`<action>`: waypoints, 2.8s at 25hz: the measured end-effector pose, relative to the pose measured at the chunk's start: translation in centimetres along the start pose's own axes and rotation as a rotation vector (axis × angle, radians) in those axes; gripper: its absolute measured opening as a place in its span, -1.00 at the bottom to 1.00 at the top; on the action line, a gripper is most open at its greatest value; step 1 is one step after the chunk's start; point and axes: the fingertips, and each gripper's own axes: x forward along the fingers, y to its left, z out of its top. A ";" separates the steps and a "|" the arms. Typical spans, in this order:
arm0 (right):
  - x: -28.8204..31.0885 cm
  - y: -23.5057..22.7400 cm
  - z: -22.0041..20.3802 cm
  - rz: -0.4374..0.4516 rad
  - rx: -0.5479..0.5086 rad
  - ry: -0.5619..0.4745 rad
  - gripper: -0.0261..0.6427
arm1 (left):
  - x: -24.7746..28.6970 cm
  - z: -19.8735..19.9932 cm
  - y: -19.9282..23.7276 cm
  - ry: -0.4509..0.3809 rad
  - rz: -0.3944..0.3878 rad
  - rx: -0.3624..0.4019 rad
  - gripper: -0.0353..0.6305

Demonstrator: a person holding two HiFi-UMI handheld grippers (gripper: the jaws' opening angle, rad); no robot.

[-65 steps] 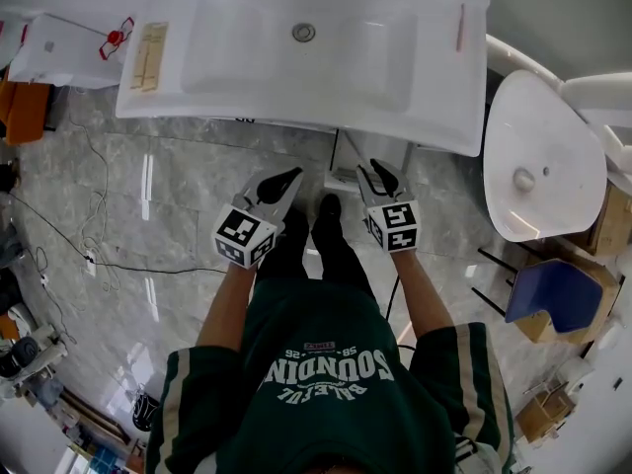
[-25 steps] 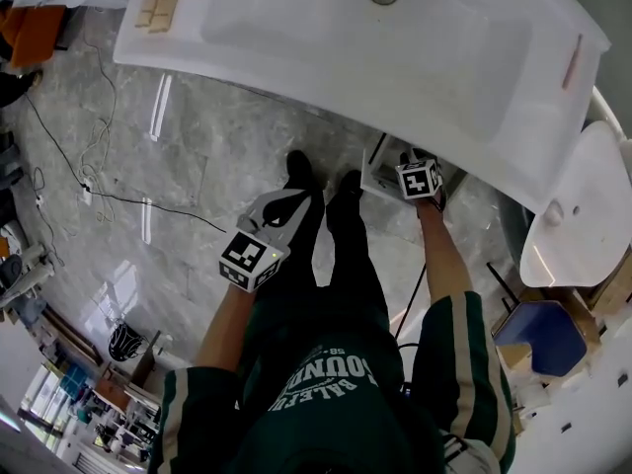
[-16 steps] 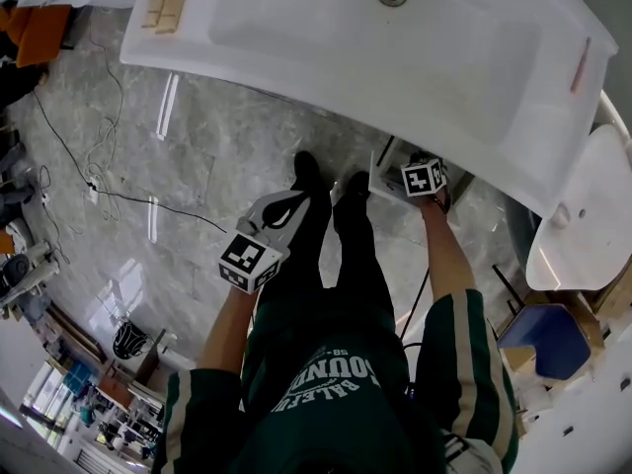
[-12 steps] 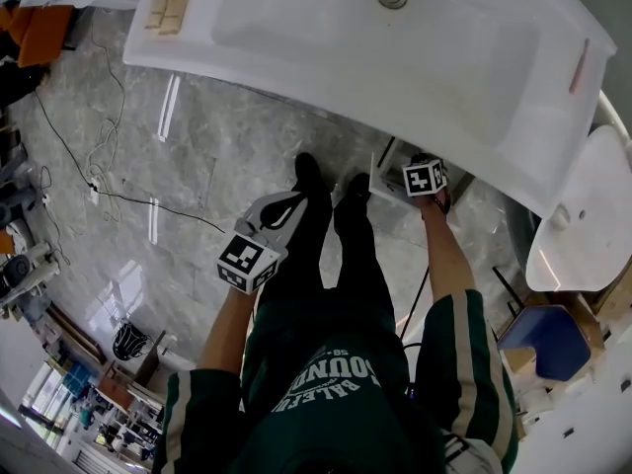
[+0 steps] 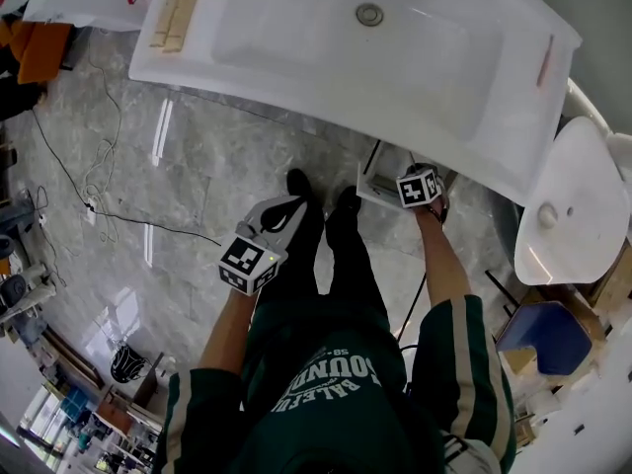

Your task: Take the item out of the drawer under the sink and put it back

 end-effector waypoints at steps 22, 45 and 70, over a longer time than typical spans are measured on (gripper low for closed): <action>-16.7 4.1 -0.5 -0.008 -0.043 -0.301 -0.77 | -3.6 5.2 -3.6 -0.143 0.017 0.066 -0.74; -45.7 -3.0 8.9 -0.108 0.153 -0.979 -0.77 | -8.2 18.5 -7.2 -0.378 0.034 0.293 -0.74; -48.4 -2.0 9.9 -0.053 0.169 -1.059 -0.77 | -8.6 19.3 -7.3 -0.396 0.034 0.295 -0.74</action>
